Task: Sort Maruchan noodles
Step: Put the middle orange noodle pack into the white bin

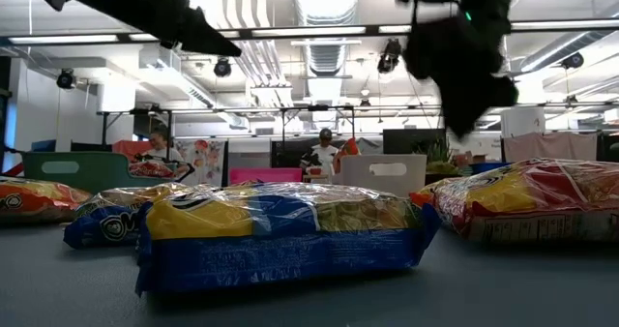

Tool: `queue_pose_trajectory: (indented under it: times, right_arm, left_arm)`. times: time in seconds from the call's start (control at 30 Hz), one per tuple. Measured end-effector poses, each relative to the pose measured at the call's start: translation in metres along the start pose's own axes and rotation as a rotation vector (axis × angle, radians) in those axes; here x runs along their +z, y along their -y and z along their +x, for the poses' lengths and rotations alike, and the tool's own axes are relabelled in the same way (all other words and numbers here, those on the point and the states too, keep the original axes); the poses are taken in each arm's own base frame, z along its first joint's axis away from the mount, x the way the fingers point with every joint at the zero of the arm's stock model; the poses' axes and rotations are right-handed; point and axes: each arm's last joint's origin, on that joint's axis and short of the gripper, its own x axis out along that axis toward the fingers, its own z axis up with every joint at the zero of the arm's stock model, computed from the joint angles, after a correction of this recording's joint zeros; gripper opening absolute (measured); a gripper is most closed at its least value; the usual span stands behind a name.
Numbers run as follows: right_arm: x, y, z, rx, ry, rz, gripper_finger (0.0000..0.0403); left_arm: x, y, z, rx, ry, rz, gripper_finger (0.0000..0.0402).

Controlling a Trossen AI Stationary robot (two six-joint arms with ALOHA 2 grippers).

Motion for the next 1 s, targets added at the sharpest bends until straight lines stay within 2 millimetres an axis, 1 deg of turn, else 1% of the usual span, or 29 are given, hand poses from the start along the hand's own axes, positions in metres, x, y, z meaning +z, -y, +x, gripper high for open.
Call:
queue_pose_trajectory:
  times: [0.07,0.13,0.3,0.37,0.47,0.53,0.6,0.63,0.7,0.73,0.8,0.83,0.9,1.0]
  right_arm:
    - [-0.004,0.007,0.009,-0.13,-0.073,0.046,0.0129]
    - [-0.006,0.011,0.017,-0.214,-0.121,0.075,0.0116]
    - [-0.006,0.014,0.037,-0.313,-0.129,0.086,0.0071]
    - [-0.005,0.014,0.043,-0.342,-0.12,0.081,0.005]
    - [-0.004,0.013,0.049,-0.363,-0.102,0.074,0.0021]
    - [-0.002,0.012,0.052,-0.357,-0.085,0.073,0.0012]
    - [0.002,0.007,0.055,-0.305,-0.042,0.053,0.001]
    - [0.005,0.001,0.055,-0.238,-0.008,0.033,0.0009]
    - [0.012,-0.015,0.053,-0.071,0.077,-0.012,0.0009]
    - [0.013,-0.02,0.048,-0.009,0.106,-0.037,0.0009]
    - [0.015,-0.025,0.033,0.061,0.142,-0.07,0.0009]
    - [0.015,-0.025,0.026,0.073,0.159,-0.08,0.0009]
    - [0.013,-0.02,0.012,0.053,0.176,-0.081,0.0009]
    - [0.006,-0.01,-0.001,0.032,0.224,-0.066,0.0009]
  left_arm:
    - [0.005,-0.001,-0.001,0.0,0.004,0.013,0.0]
    - [0.012,-0.003,-0.001,0.002,0.01,0.02,0.0]
    - [0.021,-0.005,-0.001,-0.001,-0.007,0.045,0.0]
    - [0.021,-0.005,-0.001,-0.002,-0.011,0.048,0.0]
    - [0.019,-0.004,-0.001,-0.006,-0.03,0.06,0.0]
    - [0.018,-0.004,0.0,-0.007,-0.036,0.065,0.0]
    - [0.017,-0.003,0.0,-0.008,-0.041,0.068,0.0]
    - [0.017,-0.003,0.001,-0.008,-0.04,0.068,0.0]
    - [0.017,-0.002,0.002,-0.007,-0.043,0.069,0.0]
    - [0.017,-0.002,0.003,-0.007,-0.043,0.069,0.0]
    - [0.015,0.0,0.005,-0.009,-0.051,0.062,0.0]
    - [0.014,0.001,0.007,-0.012,-0.057,0.051,0.0]
    - [0.012,0.004,0.01,-0.023,-0.073,0.031,0.0]
    - [0.006,0.012,0.019,-0.059,-0.106,0.018,0.0]
